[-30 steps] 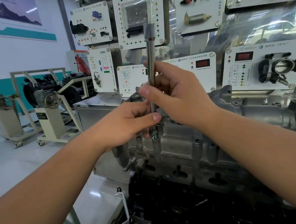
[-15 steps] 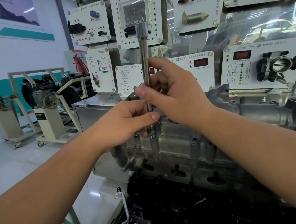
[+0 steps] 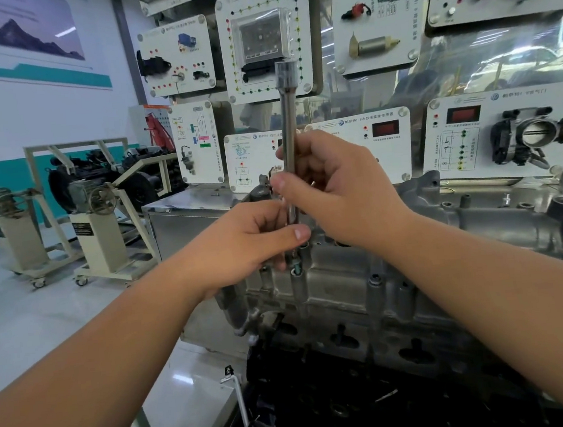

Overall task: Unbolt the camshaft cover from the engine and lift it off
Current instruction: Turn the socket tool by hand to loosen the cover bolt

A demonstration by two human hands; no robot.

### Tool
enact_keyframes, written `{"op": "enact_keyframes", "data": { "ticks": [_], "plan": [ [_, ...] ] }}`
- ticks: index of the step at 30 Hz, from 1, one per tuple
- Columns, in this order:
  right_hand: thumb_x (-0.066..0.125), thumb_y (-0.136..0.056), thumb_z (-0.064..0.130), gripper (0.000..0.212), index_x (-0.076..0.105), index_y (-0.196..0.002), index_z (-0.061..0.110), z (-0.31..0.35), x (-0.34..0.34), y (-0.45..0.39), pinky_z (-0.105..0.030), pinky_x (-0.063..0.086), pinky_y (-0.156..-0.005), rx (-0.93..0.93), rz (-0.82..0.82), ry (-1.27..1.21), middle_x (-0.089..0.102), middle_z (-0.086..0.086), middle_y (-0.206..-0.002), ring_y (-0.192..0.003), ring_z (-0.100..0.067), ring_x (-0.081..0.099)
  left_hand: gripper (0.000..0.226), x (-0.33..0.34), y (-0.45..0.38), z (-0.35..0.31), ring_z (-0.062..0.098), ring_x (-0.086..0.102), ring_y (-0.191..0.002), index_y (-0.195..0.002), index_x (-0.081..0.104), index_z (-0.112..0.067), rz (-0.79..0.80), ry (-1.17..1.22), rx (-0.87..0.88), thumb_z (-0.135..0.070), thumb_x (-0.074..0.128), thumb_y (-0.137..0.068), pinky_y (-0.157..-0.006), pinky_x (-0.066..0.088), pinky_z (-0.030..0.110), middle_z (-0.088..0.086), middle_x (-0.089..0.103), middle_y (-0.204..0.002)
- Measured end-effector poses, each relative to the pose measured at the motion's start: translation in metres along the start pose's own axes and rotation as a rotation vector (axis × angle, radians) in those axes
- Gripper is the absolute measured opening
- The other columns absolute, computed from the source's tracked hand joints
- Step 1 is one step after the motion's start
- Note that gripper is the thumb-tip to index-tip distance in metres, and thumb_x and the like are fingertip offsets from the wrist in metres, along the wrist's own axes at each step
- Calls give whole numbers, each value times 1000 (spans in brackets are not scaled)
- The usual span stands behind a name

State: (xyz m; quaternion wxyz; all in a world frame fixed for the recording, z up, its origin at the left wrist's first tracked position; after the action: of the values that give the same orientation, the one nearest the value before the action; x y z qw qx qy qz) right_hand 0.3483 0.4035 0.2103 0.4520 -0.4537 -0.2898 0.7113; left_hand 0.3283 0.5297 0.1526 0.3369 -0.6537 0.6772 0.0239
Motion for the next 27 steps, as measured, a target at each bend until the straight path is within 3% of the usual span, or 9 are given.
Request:
{"op": "enact_keyframes", "data": {
  "ticks": [4,7,11,14,16,19,23,25,27],
  "plan": [
    [57,-95,16,13,58,-107,21,-1,4,0,-32,59,-77,46,47,-66,74,7,-85,-75,-7,71,49,3,0,2,4,59,-65,-99,64,4,18,50,-21,-44,66,-90,-63,51,15,-2,58,-73],
    [52,-96,18,17,56,-112,21,1,5,2,-28,59,-77,27,63,-70,75,8,-89,-77,-5,72,62,0,3,2,6,57,-63,-98,57,18,28,45,-13,-43,62,-88,-59,49,12,4,55,-71],
    [63,-94,28,20,62,-110,15,3,4,2,-43,57,-73,-13,14,-2,72,-3,-81,-75,-20,70,65,-1,2,-2,11,61,-65,-101,56,17,15,7,-8,-44,65,-81,-59,48,14,17,54,-78],
    [67,-92,26,24,56,-113,28,4,2,2,-31,54,-67,-35,-30,16,69,11,-71,-65,-8,65,70,0,0,-4,17,56,-70,-106,56,18,-8,20,1,-44,69,-77,-64,52,19,29,49,-83],
    [63,-95,25,31,51,-124,26,3,2,1,-29,54,-67,-32,-28,40,73,13,-77,-67,-5,68,68,2,1,-4,12,57,-68,-106,57,17,2,10,-10,-45,66,-79,-64,51,17,16,55,-79],
    [53,-100,23,29,49,-129,21,4,8,2,-29,59,-70,-51,28,33,74,17,-89,-76,-1,72,64,3,4,-1,1,58,-64,-101,58,20,47,-12,-10,-42,59,-86,-63,49,11,-17,62,-67],
    [48,-101,24,30,49,-132,23,4,10,2,-31,60,-72,-61,61,10,71,20,-96,-80,-2,73,62,3,5,-2,-5,62,-68,-95,54,24,55,-15,-14,-37,60,-86,-66,52,13,-23,67,-74],
    [50,-100,25,34,47,-134,26,3,10,2,-36,61,-74,-48,73,-14,74,15,-97,-82,-5,73,65,1,4,-3,5,62,-70,-100,56,22,29,-12,-23,-40,65,-83,-69,54,20,-11,69,-87],
    [59,-96,27,40,44,-132,33,3,8,1,-40,60,-75,-37,60,-27,76,10,-95,-82,-11,73,68,-1,3,-4,13,62,-70,-108,57,18,-6,-24,-14,-43,68,-82,-71,55,26,22,64,-93]
  ]
}}
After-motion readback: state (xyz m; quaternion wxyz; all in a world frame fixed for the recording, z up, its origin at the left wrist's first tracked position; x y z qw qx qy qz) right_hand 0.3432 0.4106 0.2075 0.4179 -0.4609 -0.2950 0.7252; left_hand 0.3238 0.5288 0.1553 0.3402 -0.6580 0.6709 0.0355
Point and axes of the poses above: each hand's wrist, its own y-axis away from the middle knuckle, its own x-axis out of the palm, z = x × y, the point moved 7 cm from there along -y, towards the middle knuckle
